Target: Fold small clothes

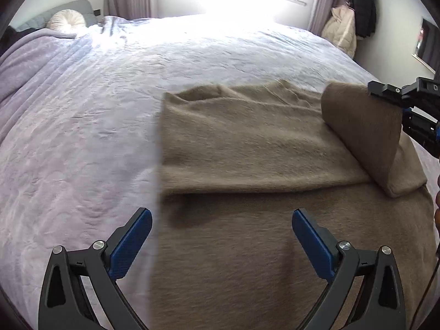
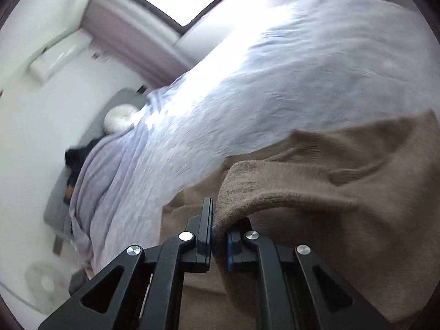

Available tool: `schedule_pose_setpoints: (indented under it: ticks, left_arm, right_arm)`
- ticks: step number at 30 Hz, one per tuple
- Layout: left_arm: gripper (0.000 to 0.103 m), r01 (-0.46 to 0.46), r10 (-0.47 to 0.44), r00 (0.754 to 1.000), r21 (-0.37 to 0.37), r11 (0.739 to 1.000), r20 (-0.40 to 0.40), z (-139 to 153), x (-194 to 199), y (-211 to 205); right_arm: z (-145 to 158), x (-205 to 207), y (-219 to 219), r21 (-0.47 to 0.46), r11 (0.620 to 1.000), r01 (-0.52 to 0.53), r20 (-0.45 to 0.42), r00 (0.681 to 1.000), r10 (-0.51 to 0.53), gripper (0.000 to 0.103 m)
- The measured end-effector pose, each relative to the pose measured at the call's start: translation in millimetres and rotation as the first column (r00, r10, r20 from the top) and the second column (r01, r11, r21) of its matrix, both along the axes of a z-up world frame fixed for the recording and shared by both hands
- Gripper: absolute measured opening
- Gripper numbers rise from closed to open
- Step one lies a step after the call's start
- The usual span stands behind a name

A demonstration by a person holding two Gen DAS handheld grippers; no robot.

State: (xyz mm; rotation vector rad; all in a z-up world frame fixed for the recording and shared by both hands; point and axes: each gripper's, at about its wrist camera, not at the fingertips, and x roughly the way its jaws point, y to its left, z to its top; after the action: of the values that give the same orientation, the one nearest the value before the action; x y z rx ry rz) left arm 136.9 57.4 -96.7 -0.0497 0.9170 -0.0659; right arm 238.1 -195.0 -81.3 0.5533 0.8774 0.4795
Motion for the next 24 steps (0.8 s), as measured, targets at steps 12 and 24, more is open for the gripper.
schedule_pose_setpoints:
  ticks: [12, 24]
  left_arm:
    - [0.102, -0.091, 0.091, 0.995, -0.021, 0.996, -0.032, 5.8, -5.5, 67.2]
    - [0.102, 0.089, -0.089, 0.995, -0.013, 0.996, 0.045, 37.5, 26.3, -10.5]
  right_arm:
    - [-15.6, -38.0, 124.0, -0.307, 0.886, -0.348, -0.054, 0.936, 0.348, 0.061]
    - [-10.0, -96.6, -97.9, 0.029, 0.98, 0.196, -0.216, 0.959, -0.185, 0.061]
